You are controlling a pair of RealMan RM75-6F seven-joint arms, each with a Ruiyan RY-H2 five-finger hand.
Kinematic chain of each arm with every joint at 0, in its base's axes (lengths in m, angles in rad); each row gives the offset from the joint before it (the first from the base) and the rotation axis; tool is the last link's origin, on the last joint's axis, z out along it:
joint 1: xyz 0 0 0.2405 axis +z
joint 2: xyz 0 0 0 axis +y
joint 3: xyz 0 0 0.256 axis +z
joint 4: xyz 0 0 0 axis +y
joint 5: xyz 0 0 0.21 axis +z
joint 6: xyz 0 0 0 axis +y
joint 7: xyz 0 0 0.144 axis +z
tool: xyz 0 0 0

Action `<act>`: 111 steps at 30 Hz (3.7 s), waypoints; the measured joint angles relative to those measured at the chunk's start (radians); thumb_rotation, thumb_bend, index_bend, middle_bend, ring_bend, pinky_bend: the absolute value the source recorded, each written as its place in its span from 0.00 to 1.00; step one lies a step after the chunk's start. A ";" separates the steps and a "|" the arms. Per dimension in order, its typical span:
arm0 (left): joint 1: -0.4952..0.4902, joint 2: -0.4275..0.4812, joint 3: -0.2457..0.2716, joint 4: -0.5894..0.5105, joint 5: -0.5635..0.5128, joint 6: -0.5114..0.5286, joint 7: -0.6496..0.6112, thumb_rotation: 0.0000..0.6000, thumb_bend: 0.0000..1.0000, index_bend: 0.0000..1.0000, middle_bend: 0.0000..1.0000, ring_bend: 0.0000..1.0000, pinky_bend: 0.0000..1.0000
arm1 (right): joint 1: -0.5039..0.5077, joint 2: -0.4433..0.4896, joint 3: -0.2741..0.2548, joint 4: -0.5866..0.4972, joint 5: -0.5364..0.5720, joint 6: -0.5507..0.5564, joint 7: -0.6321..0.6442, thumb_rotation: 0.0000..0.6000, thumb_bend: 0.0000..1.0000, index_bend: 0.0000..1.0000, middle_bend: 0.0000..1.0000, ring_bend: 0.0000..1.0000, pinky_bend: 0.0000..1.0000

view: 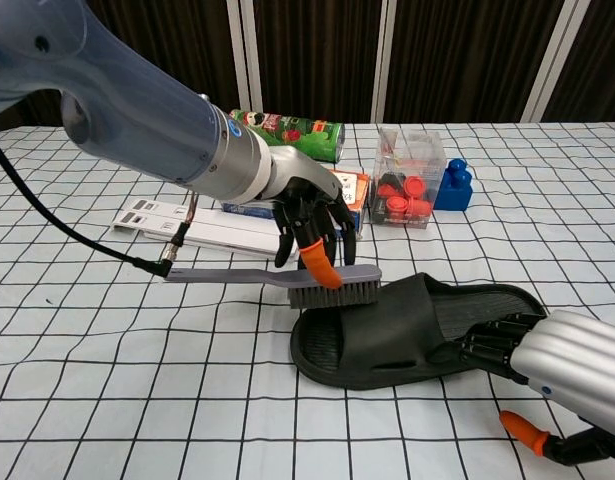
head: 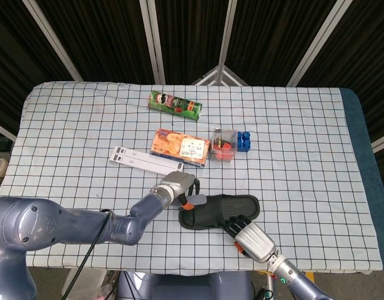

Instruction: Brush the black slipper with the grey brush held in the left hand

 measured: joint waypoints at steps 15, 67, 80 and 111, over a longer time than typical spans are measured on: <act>0.158 -0.134 -0.171 0.070 0.232 0.121 -0.030 1.00 0.75 0.53 0.67 0.54 0.55 | 0.000 0.011 -0.007 -0.011 0.017 -0.013 -0.015 1.00 0.60 0.18 0.25 0.20 0.24; 0.218 -0.170 -0.302 0.090 0.148 0.085 0.061 1.00 0.77 0.53 0.67 0.54 0.55 | -0.005 0.025 -0.013 -0.018 0.038 -0.016 -0.019 1.00 0.60 0.17 0.25 0.20 0.24; 0.097 -0.075 -0.210 0.008 -0.128 0.071 0.235 1.00 0.77 0.53 0.67 0.54 0.55 | -0.008 0.025 -0.014 -0.030 0.037 -0.016 -0.039 1.00 0.60 0.17 0.25 0.20 0.24; 0.240 0.326 -0.015 -0.390 0.140 0.134 0.314 1.00 0.77 0.53 0.67 0.54 0.55 | -0.154 0.254 0.077 -0.270 0.142 0.238 -0.200 1.00 0.60 0.00 0.02 0.00 0.04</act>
